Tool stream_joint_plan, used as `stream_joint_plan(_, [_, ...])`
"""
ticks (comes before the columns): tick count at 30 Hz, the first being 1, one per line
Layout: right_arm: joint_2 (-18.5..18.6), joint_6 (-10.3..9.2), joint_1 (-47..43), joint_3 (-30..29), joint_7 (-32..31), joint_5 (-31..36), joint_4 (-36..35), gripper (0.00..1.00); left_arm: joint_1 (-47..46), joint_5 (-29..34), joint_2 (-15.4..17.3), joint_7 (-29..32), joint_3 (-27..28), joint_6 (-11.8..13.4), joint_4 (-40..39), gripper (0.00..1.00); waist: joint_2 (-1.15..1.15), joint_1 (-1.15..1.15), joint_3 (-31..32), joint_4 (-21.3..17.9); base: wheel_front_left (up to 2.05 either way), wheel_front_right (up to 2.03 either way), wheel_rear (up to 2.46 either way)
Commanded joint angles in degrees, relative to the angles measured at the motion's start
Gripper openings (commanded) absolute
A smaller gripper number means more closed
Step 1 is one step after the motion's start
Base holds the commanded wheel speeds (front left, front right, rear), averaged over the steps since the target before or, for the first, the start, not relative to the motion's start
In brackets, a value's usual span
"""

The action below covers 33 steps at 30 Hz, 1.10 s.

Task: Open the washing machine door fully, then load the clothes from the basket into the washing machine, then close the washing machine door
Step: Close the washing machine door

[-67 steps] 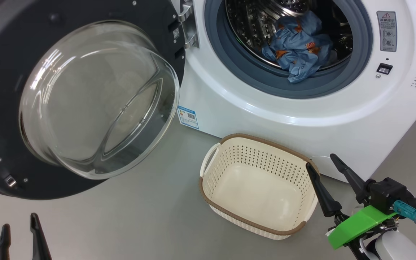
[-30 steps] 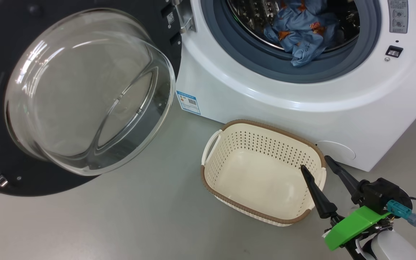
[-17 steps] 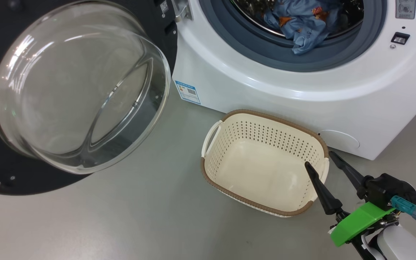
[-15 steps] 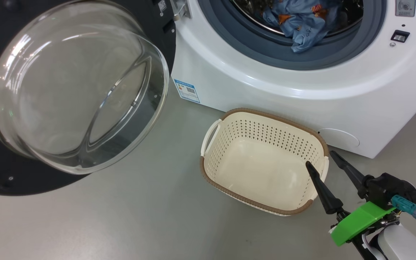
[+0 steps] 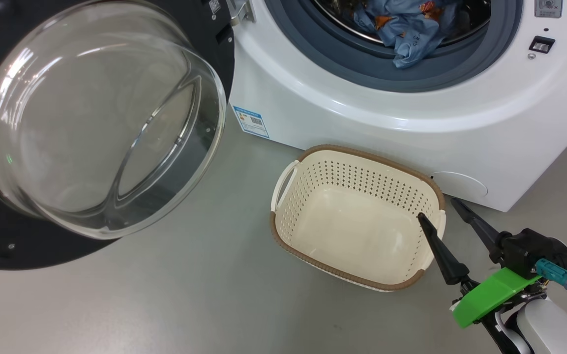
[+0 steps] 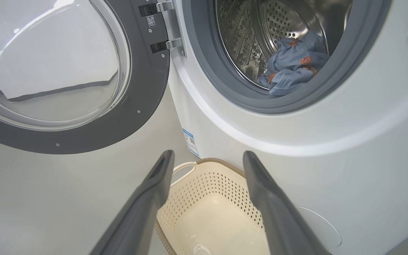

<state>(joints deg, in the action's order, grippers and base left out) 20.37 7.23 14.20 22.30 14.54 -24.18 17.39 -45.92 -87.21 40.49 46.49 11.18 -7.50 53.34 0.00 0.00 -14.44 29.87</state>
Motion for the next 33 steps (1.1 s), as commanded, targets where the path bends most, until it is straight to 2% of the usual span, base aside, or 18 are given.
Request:
stream_joint_plan(1, [0.4,0.25,1.2,1.0,0.5,0.0,-1.0,1.0,-0.7,-0.6,4.3,0.8,1.3,0.0,-1.7,0.0,0.0,0.0,0.1,0.0,0.0,0.0,0.0])
stream_joint_plan(12, [0.3,0.25,0.8,0.8,0.5,-0.1,-1.0,1.0,2.6,-2.4,3.4,9.3,-0.5,0.0,-6.7,0.0,0.0,0.0,1.4,0.0,0.0,0.0,0.0])
stream_joint_plan(19, [-0.1,0.25,0.0,0.3,0.5,-0.3,-1.0,1.0,5.5,-3.2,2.9,15.9,-2.5,0.0,-13.2,0.0,0.0,0.0,3.0,0.2,0.0,0.0,0.0])
stream_joint_plan(33, [-1.3,0.25,-2.9,-1.8,0.5,-0.2,-2.2,1.0,13.0,-5.2,0.3,25.8,-6.0,0.0,-35.9,0.0,0.0,0.0,6.9,-2.1,0.0,0.0,0.0])
